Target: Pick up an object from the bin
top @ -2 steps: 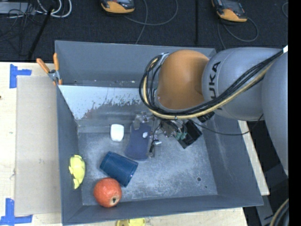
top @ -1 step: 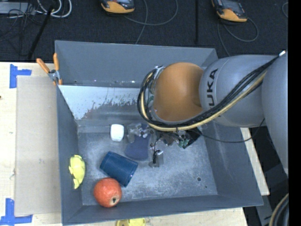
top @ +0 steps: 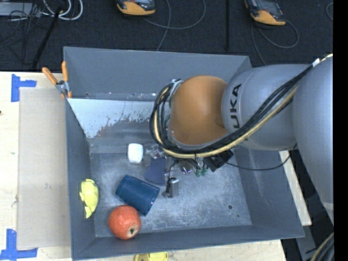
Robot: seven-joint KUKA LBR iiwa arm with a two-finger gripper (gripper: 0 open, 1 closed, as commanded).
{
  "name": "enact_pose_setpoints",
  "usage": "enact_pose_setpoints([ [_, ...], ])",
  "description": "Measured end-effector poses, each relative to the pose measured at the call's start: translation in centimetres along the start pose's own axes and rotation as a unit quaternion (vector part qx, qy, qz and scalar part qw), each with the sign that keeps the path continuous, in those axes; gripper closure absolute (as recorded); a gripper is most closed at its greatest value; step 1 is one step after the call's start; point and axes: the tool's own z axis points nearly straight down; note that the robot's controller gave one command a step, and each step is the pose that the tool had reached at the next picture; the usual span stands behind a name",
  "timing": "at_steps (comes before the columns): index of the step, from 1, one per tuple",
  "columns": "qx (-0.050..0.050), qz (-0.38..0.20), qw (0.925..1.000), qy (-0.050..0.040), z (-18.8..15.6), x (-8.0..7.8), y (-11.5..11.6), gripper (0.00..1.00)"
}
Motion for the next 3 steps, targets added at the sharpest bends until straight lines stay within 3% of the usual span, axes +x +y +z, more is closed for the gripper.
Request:
enact_pose_setpoints([
  [1, 0.000, 0.039, 0.9993, -0.0011, 3.6, -0.2, 1.9, 0.00],
  [2, 0.001, 0.051, 0.9987, -0.0101, 4.1, 3.5, 4.9, 1.00],
  [3, 0.001, 0.051, 0.9987, -0.0101, 4.1, 3.5, 4.9, 1.00],
])
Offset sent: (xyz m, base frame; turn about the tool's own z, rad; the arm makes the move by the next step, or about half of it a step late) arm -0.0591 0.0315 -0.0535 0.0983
